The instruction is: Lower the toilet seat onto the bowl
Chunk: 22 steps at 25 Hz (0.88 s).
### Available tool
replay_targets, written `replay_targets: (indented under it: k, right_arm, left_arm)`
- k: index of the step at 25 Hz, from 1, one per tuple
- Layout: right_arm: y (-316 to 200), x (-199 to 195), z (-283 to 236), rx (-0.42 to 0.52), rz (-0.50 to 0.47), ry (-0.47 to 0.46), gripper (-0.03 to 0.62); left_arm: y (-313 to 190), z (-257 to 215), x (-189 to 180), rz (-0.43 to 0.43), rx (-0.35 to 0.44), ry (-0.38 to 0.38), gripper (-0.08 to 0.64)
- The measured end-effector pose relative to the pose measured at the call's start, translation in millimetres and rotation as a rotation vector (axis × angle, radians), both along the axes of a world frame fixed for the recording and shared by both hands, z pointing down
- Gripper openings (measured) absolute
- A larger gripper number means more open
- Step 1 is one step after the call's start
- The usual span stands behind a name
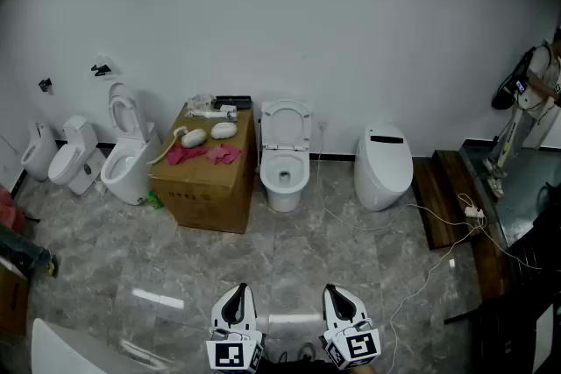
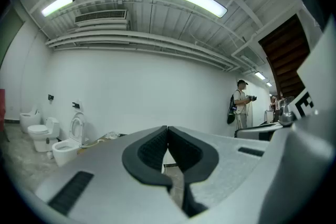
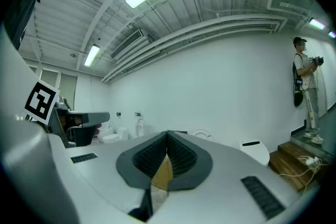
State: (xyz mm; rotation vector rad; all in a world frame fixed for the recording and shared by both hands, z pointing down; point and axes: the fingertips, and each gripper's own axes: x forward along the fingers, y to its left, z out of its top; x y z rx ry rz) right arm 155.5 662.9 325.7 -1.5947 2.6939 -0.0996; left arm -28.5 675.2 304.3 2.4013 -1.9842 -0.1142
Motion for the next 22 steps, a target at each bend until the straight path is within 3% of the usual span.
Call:
replay_targets:
  k: [10, 22]
  right_arm:
    - [0, -14, -3, -0.01, -0.025, -0.024, 0.026]
    - [-1, -49, 2, -0.018, 0.015, -0.016, 0.026]
  left_arm:
    - [-1, -2, -12, 0.002, 0.004, 0.008, 0.009]
    - [-4, 1, -47, 0.04, 0.006, 0.004, 0.009]
